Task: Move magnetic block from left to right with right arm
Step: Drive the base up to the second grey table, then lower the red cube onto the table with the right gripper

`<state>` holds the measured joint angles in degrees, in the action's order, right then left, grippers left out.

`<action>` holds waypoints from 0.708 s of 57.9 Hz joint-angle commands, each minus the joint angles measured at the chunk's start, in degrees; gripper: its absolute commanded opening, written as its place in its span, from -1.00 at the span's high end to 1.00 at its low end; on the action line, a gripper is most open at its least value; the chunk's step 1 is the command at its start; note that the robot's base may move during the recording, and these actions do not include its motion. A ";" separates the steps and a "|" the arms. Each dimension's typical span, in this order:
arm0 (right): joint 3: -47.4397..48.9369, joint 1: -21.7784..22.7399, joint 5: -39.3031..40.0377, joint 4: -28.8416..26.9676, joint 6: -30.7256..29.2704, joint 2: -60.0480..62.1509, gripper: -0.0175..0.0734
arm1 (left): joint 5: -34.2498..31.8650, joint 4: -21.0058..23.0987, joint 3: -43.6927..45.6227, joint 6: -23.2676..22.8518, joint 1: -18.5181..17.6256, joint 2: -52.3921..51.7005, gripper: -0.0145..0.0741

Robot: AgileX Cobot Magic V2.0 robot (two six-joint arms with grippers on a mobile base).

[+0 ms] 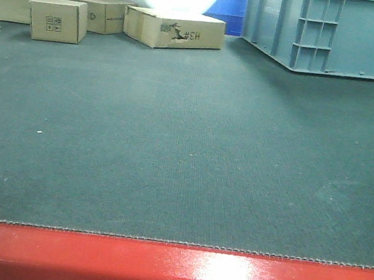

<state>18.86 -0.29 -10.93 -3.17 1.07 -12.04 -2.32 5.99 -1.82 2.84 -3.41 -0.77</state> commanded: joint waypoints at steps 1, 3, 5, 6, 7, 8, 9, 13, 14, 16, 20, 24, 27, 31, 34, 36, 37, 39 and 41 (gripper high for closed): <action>1.80 0.23 7.85 0.06 -0.55 -0.96 -0.20 | -5.19 0.27 -0.54 0.14 -0.36 -0.35 0.96; 1.92 0.23 8.87 0.06 -0.55 -1.01 -0.20 | -5.19 0.27 -0.54 0.14 -0.36 -0.35 0.96; 2.45 0.23 9.01 0.06 -0.55 -1.01 -0.20 | -5.19 0.27 -0.54 0.14 -0.36 -0.35 0.96; 2.77 0.23 8.69 0.06 -0.55 -1.18 -0.20 | -5.19 0.27 -0.54 0.14 -0.36 -0.35 0.96; 3.39 0.23 7.99 0.06 -0.55 -1.37 -0.20 | -5.19 0.27 -0.54 0.14 -0.36 -0.35 0.96; 4.13 0.23 6.97 0.06 -0.55 -1.69 -0.20 | -5.19 0.27 -0.54 0.14 -0.36 -0.35 0.96; 4.68 0.16 6.22 0.06 -0.55 -2.04 -0.20 | -5.19 0.27 -0.54 0.14 -0.36 -0.35 0.96; 8.00 0.17 1.07 0.06 -0.55 -5.27 -0.20 | -5.19 0.27 -0.54 0.14 -0.36 -0.35 0.96; 8.58 0.17 0.24 0.06 -0.55 -6.05 -0.20 | -5.19 0.27 -0.54 0.14 -0.36 -0.35 0.96; 10.19 0.17 -1.83 0.06 -0.55 -8.65 -0.20 | -5.19 0.27 -0.54 0.14 -0.36 -0.35 0.96; 12.56 0.17 -3.92 0.06 -0.55 -13.62 -0.20 | -5.19 0.27 -0.54 0.14 -0.36 -0.35 0.96; 14.60 0.17 -5.31 0.06 -0.55 -18.75 -0.20 | -5.19 0.27 -0.54 0.14 -0.36 -0.35 0.96; 15.76 0.17 -6.40 0.06 -0.55 -22.71 -0.20 | -5.19 0.27 -0.54 0.14 -0.36 -0.35 0.96; 17.06 0.17 -7.54 0.06 -0.55 -26.94 -0.20 | -5.19 0.27 -0.54 0.14 -0.36 -0.35 0.96; 17.70 0.17 -8.53 0.00 -0.55 -30.38 -0.20 | -5.19 0.27 -0.54 0.14 -0.36 -0.35 0.96; 17.82 0.17 -9.22 -0.06 -0.48 -32.66 -0.20 | -5.19 0.27 -0.54 0.14 -0.36 -0.35 0.96; 17.81 0.17 -9.41 -0.06 -0.48 -33.33 -0.20 | -5.19 0.27 -0.54 0.14 -0.36 -0.35 0.96; 17.81 0.17 -10.03 -0.06 -0.48 -35.12 -0.20 | -5.19 0.27 -0.54 0.14 -0.36 -0.35 0.96; 17.81 -0.08 -10.86 -0.06 -0.48 -37.05 -0.20 | -5.19 0.27 -0.54 0.14 -0.36 -0.35 0.96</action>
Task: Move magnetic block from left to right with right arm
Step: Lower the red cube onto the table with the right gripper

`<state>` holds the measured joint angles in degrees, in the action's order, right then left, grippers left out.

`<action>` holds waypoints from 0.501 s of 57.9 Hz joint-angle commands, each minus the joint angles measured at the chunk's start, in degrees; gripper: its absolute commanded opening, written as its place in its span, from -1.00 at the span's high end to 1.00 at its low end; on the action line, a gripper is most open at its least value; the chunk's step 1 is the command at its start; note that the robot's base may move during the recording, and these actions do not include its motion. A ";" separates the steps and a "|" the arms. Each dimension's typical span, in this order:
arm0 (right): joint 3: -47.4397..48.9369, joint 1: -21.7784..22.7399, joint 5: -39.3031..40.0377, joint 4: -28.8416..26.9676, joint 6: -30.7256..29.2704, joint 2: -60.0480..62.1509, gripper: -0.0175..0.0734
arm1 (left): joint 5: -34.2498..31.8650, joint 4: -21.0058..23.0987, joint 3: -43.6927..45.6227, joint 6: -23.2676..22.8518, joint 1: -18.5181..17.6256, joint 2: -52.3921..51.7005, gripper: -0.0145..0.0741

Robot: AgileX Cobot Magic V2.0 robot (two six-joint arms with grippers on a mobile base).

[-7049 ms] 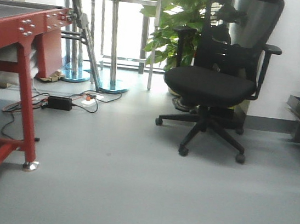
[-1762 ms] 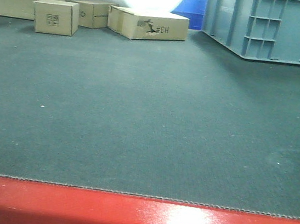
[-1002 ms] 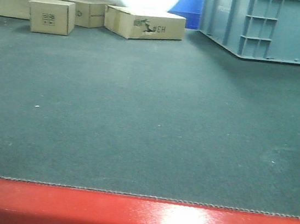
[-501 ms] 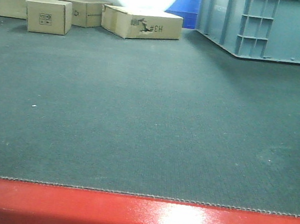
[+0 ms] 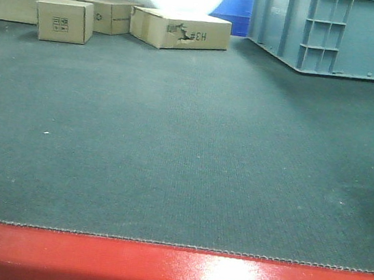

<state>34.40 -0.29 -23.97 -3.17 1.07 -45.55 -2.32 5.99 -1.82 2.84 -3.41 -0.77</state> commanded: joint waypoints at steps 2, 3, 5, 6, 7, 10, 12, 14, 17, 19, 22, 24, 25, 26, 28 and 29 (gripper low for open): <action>2.48 -0.71 1.04 -0.06 -0.19 -5.32 -0.20 | -5.19 0.27 -0.54 0.14 -0.36 -0.35 0.96; 2.65 -1.09 0.37 -0.06 0.08 -6.04 -0.20 | -5.19 0.27 -0.54 0.14 -0.36 -0.35 0.96; 3.09 -2.40 -1.85 -0.06 1.37 -7.77 -0.20 | -5.19 0.27 -0.54 0.14 -0.36 -0.35 0.96; 3.33 -3.40 -2.79 -0.06 2.10 -8.45 -0.20 | -5.19 0.27 -0.54 0.14 -0.36 -0.35 0.96; 3.74 -4.14 -4.10 -0.06 3.38 -9.47 -0.20 | -5.19 0.27 -0.54 0.14 -0.36 -0.35 0.96; 5.06 -7.44 -6.78 0.00 6.98 -12.12 -0.20 | -5.19 0.27 -0.54 0.14 -0.36 -0.35 0.96; 6.29 -9.56 -8.16 0.04 9.16 -13.77 -0.20 | -5.19 0.27 -0.54 0.14 -0.36 -0.35 0.96; 7.70 -11.64 -9.56 0.04 11.26 -15.47 -0.20 | -5.19 0.27 -0.54 0.14 -0.36 -0.35 0.96; 10.15 -14.75 -11.19 0.04 14.13 -18.30 -0.20 | -5.19 0.27 -0.54 0.14 -0.36 -0.35 0.96; 11.85 -16.21 -11.88 0.04 16.08 -19.85 -0.20 | -5.19 0.27 -0.54 0.14 -0.36 -0.35 0.96; 14.39 -18.87 -13.11 0.04 18.84 -22.66 -0.20 | -5.19 0.27 -0.54 0.14 -0.36 -0.35 0.96; 16.34 -20.29 -14.26 0.13 20.81 -24.78 -0.20 | -5.19 0.27 -0.54 0.14 -0.36 -0.35 0.96; 17.14 -20.82 -14.72 0.22 21.58 -25.66 -0.20 | -5.19 0.27 -0.54 0.14 -0.36 -0.35 0.96; 18.38 -21.59 -15.43 0.34 22.68 -26.99 -0.20 | -5.19 0.27 -0.54 0.14 -0.36 -0.35 0.96; 20.09 -22.59 -16.50 0.51 24.18 -28.79 -0.20 | -5.19 0.27 -0.54 0.14 -0.36 -0.35 0.96; 21.38 -23.36 -17.36 0.63 25.22 -30.17 -0.20 | -5.19 0.27 -0.54 0.14 -0.36 -0.35 0.96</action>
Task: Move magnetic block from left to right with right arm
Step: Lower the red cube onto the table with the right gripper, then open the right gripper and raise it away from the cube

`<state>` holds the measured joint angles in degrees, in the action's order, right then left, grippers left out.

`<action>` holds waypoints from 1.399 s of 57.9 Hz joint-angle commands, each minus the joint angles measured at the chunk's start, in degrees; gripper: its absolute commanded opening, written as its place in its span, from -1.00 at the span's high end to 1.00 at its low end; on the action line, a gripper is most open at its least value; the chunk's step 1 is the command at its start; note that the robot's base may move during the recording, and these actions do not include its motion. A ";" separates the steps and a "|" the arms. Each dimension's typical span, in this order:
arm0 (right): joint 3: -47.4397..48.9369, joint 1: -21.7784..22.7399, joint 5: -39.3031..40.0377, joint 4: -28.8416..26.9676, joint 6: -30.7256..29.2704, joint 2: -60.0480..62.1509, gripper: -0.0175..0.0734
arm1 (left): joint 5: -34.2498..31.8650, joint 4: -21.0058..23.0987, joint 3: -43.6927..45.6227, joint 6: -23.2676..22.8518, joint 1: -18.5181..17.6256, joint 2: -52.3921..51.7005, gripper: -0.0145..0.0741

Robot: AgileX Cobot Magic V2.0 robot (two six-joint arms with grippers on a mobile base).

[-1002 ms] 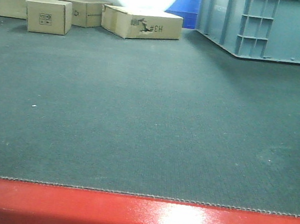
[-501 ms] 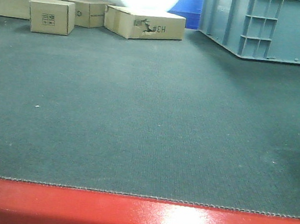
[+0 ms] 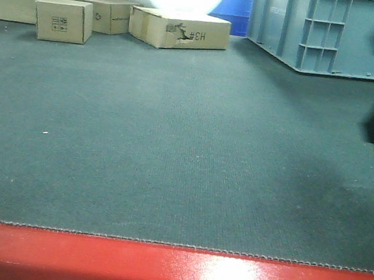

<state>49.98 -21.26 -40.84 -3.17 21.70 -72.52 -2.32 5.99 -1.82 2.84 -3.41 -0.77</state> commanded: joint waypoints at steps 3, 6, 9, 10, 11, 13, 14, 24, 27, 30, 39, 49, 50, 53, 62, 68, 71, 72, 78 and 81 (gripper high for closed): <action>8.89 -4.12 -2.52 1.12 6.27 -6.44 -0.20 | -5.19 0.27 -0.54 0.14 -0.36 -0.35 0.96; 12.00 -5.96 -4.34 2.11 6.52 -9.70 -0.20 | -5.19 0.27 -0.54 0.14 -0.36 -0.35 0.96; 15.07 -7.56 -5.89 2.35 6.81 -13.31 -0.20 | -5.19 0.27 -0.54 0.14 -0.36 -0.35 0.96; 15.91 -7.97 -6.21 2.35 7.06 -14.19 -0.20 | -5.19 0.27 -0.54 0.14 -0.36 -0.35 0.96; 17.13 -8.62 -6.65 2.35 7.28 -15.42 -0.20 | -5.19 0.27 -0.54 0.14 -0.36 -0.35 0.96; 18.72 -9.46 -7.20 2.35 7.87 -16.99 -0.20 | -5.19 0.27 -0.54 0.14 -0.36 -0.35 0.96; 19.88 -10.05 -7.47 2.35 8.04 -17.75 -0.20 | -5.19 0.27 -0.54 0.14 -0.36 -0.35 0.96; 28.30 -14.56 -11.92 3.17 12.42 -25.58 -0.21 | -5.19 0.27 -0.54 0.14 -0.36 -0.35 0.96; 30.19 -15.52 -13.16 3.57 13.10 -27.47 -0.21 | -5.19 0.27 -0.54 0.14 -0.36 -0.35 0.96; 32.08 -16.45 -13.88 3.57 13.29 -29.25 -0.21 | -5.19 0.27 -0.54 0.14 -0.36 -0.35 0.96; 37.05 -18.54 -16.76 3.51 13.34 -33.83 -0.21 | -5.19 0.27 -0.54 0.14 -0.36 -0.35 0.96; 40.88 -19.53 -19.73 3.17 17.14 -37.64 -0.42 | -5.19 0.27 -0.54 0.14 -0.36 -0.35 0.96; 41.11 -19.67 -19.73 3.17 17.58 -37.79 -0.45 | -5.19 0.27 -0.54 0.14 -0.36 -0.35 0.96; 41.56 -19.67 -19.97 3.17 18.97 -38.06 -0.55 | -5.19 0.27 -0.54 0.14 -0.36 -0.35 0.96; 41.55 -19.73 -20.06 3.51 21.23 -38.00 -0.69 | -5.19 0.27 -0.54 0.14 -0.36 -0.35 0.96; 41.55 -19.73 -20.90 3.51 21.23 -37.76 -0.69 | -5.19 0.27 -0.54 0.14 -0.36 -0.35 0.96; 41.55 -19.73 -21.03 3.51 21.11 -37.33 -0.69 | -5.19 0.27 -0.54 0.14 -0.36 -0.35 0.96; 41.55 -19.73 -21.03 3.51 21.11 -37.13 -0.69 | -5.19 0.27 -0.54 0.14 -0.36 -0.35 0.96; 41.55 -19.73 -19.68 4.53 20.00 -35.03 -0.69 | -5.19 0.27 -0.54 0.14 -0.36 -0.35 0.96; 41.55 -19.73 -19.14 5.08 19.53 -33.60 -0.69 | -5.19 0.27 -0.54 0.14 -0.36 -0.35 0.96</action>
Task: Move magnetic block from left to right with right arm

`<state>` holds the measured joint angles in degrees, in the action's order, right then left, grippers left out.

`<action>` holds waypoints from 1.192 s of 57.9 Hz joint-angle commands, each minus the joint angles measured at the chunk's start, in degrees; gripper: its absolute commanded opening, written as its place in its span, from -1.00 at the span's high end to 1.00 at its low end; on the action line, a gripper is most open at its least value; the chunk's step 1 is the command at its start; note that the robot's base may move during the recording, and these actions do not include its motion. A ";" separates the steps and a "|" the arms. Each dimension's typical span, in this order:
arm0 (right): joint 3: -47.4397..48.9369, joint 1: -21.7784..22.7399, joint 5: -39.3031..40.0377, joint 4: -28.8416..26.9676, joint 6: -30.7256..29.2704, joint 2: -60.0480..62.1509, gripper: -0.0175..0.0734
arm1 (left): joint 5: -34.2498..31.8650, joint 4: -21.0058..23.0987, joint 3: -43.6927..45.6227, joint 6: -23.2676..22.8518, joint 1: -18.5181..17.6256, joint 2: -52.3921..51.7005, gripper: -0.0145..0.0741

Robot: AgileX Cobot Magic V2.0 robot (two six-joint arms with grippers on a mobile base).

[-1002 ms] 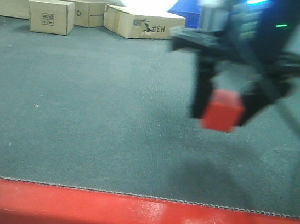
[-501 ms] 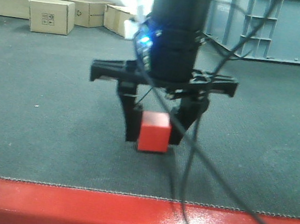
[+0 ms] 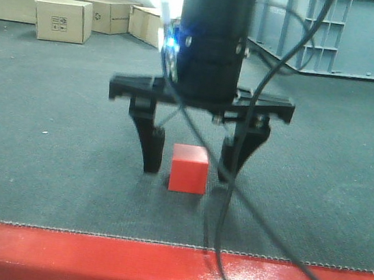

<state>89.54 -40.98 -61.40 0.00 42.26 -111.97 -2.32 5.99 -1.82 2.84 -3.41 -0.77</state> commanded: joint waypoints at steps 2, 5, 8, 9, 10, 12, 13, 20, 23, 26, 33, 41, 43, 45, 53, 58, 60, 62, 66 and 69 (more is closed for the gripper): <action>1.99 0.07 1.67 2.13 -1.19 6.91 -0.69 | -5.19 0.27 -0.54 0.14 -0.36 -0.35 0.96; 1.85 0.19 1.95 2.31 -1.65 8.26 -0.69 | -5.19 0.27 -0.54 0.14 -0.36 -0.35 0.96; 1.51 0.40 2.21 2.50 -2.94 10.10 -0.69 | -5.19 0.27 -0.54 0.14 -0.36 -0.35 0.96; 1.22 0.40 2.37 2.56 -3.82 10.60 -0.69 | -5.19 0.27 -0.54 0.14 -0.36 -0.35 0.96; 0.99 0.49 2.64 2.56 -4.49 11.38 -0.69 | -5.19 0.27 -0.54 0.14 -0.36 -0.35 0.96; 0.19 0.84 3.28 2.56 -6.25 12.79 -0.69 | -5.19 0.27 -0.54 0.14 -0.36 -0.35 0.96; -0.20 0.97 3.62 2.56 -7.39 13.38 -0.69 | -5.19 0.27 -0.54 0.14 -0.36 -0.35 0.96; -5.37 2.64 7.71 2.56 -14.06 18.53 -0.68 | -5.19 0.27 -0.54 0.14 -0.36 -0.35 0.96; -8.39 3.83 9.69 2.56 -17.42 21.13 -0.68 | -5.19 0.27 -0.54 0.14 -0.36 -0.35 0.96; -11.13 5.01 11.44 2.56 -20.14 23.81 -0.68 | -5.19 0.27 -0.54 0.14 -0.36 -0.35 0.96; -18.70 9.44 13.33 2.23 -24.59 29.45 -0.45 | -5.19 0.27 -0.54 0.14 -0.36 -0.35 0.96; -25.87 15.95 14.77 0.00 -29.93 35.48 0.08 | -5.19 0.27 -0.54 0.14 -0.36 -0.35 0.96; -27.69 17.91 15.50 -0.68 -31.77 37.03 0.22 | -5.19 0.27 -0.54 0.14 -0.36 -0.35 0.96; -29.40 19.91 16.25 -1.62 -33.75 38.25 0.34 | -5.19 0.27 -0.54 0.14 -0.36 -0.35 0.96; -35.37 27.05 20.54 -5.59 -42.26 43.74 0.49 | -5.19 0.27 -0.54 0.14 -0.36 -0.35 0.96; -38.26 30.64 23.82 -5.88 -44.48 46.90 0.49 | -5.19 0.27 -0.54 0.14 -0.36 -0.35 0.96; -39.50 32.16 25.62 -5.88 -44.55 48.21 0.49 | -5.19 0.27 -0.54 0.14 -0.36 -0.35 0.96; -40.83 33.60 27.83 -5.88 -44.55 49.50 0.49 | -5.19 0.27 -0.54 0.14 -0.36 -0.35 0.96; -43.59 35.85 32.07 -5.88 -44.55 51.90 0.49 | -5.19 0.27 -0.54 0.14 -0.36 -0.35 0.96; -45.63 36.94 35.37 -5.88 -44.55 53.91 0.49 | -5.19 0.27 -0.54 0.14 -0.36 -0.35 0.96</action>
<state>45.06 -6.10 -34.55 -5.29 -1.30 -61.96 -2.32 5.99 -1.82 2.84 -3.41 -0.77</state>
